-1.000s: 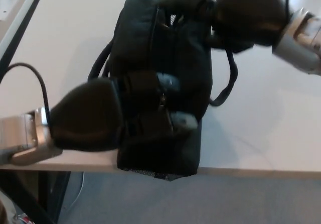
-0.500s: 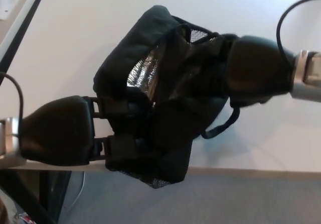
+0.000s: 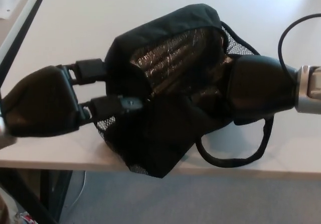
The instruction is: A lunch bag is kept on the middle of the desk and the robot uses both its hands to grab the opening of the bag from the left and right and moves its hands away from each other to spread the bag open
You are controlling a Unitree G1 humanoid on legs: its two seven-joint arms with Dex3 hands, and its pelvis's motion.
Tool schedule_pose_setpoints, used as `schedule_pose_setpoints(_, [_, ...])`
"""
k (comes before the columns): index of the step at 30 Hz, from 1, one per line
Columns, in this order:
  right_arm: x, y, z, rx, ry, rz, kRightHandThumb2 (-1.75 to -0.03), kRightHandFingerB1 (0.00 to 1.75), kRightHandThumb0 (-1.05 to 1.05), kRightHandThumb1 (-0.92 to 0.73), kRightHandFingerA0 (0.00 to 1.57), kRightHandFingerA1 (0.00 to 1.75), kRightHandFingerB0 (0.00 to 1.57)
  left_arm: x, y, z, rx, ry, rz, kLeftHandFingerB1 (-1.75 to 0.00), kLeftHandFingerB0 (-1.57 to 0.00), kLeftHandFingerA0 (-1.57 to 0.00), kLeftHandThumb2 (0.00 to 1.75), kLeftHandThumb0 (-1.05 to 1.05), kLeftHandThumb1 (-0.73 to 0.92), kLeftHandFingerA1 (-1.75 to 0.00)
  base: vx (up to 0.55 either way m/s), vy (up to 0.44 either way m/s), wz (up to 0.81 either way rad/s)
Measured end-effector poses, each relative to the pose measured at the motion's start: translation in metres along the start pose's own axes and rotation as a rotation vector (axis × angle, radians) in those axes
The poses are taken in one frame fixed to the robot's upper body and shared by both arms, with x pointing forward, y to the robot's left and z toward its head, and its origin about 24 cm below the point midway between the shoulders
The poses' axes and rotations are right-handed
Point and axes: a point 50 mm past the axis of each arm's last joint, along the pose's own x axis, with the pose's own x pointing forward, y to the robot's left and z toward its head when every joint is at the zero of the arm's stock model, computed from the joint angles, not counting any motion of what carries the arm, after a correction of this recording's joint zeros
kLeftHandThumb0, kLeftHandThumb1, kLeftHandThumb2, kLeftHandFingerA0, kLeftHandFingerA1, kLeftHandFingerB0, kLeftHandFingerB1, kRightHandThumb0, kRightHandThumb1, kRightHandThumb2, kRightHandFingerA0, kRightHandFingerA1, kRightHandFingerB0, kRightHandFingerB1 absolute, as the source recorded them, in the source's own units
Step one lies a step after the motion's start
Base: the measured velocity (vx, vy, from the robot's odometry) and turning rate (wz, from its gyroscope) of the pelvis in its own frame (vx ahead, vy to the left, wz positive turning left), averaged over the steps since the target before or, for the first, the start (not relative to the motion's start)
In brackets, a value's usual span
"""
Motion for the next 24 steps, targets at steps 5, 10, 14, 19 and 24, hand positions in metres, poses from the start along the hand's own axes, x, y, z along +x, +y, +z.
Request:
schedule_pose_setpoints(5, [0.001, -0.002, 0.001, -0.007, -0.004, -0.045, -0.59, 0.65, -0.41, -0.58, 0.92, 1.37, 0.88, 0.005, -0.015, -0.003, -0.018, 0.101, 0.004, -0.43, -0.43, -0.55, 0.59, -0.14, 0.54, -0.46, 0.00, 0.000, 0.00])
schedule_pose_setpoints(10, [0.002, -0.004, 0.002, -0.024, -0.013, -0.072, -0.58, 0.79, -0.37, -0.59, 0.87, 1.52, 0.86, 0.002, -0.031, -0.008, -0.049, 0.227, -0.020, -0.38, -0.36, -0.46, 0.59, -0.14, 0.55, -0.40, 0.00, 0.000, 0.00])
schedule_pose_setpoints(14, [0.002, -0.005, 0.002, -0.034, -0.020, -0.092, -0.62, 0.80, -0.39, -0.58, 0.84, 1.50, 0.84, 0.001, -0.044, -0.012, -0.074, 0.324, -0.047, -0.42, -0.39, -0.46, 0.63, -0.27, 0.51, -0.43, 0.00, 0.000, 0.00])
schedule_pose_setpoints(19, [0.001, -0.004, 0.003, -0.045, -0.027, -0.110, -0.62, 0.80, -0.41, -0.57, 0.84, 1.52, 0.84, 0.006, -0.056, -0.010, -0.114, 0.393, -0.049, -0.37, -0.35, -0.49, 0.58, -0.14, 0.55, -0.41, 0.00, 0.000, 0.00])
schedule_pose_setpoints(24, [-0.001, -0.004, 0.003, -0.057, -0.036, -0.127, -0.88, 0.99, -0.36, -0.42, 1.21, 1.33, 0.88, 0.013, -0.065, -0.006, -0.149, 0.440, -0.047, -0.38, -0.33, -0.49, 0.58, -0.19, 0.49, -0.42, 0.00, 0.000, 0.00])
